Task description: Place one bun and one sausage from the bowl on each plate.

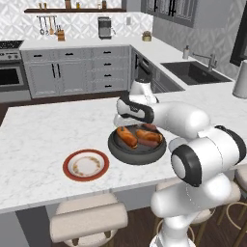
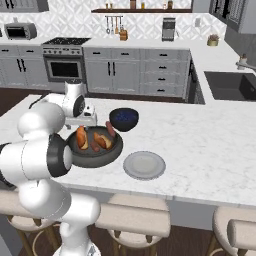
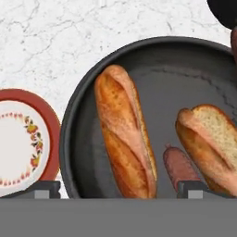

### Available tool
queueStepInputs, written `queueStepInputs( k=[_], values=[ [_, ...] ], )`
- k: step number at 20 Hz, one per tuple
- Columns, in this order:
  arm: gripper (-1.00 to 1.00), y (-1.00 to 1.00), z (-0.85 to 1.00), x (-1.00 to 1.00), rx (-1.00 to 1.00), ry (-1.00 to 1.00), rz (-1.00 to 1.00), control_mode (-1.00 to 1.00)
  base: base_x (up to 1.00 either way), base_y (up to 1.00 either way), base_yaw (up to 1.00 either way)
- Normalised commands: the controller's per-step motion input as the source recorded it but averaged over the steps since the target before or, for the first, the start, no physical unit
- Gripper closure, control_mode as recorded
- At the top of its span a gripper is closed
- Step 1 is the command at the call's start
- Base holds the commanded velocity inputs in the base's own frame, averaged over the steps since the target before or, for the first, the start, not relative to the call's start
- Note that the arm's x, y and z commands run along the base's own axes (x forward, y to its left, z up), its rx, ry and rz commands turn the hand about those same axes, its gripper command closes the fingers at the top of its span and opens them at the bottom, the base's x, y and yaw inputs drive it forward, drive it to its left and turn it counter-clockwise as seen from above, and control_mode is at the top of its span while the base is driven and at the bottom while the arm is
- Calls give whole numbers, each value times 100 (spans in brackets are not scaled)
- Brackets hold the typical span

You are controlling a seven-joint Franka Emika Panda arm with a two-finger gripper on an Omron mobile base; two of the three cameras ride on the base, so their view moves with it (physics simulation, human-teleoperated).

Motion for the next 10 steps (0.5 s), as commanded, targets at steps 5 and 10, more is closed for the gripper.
queueStepInputs(
  k=[5, 10],
  values=[
    [-100, 0, -50, 9, 0, 0, 0, -100, 0, 0, 0],
    [-100, 1, -29, 29, -5, -5, 1, -100, 0, 0, 0]
  ],
)
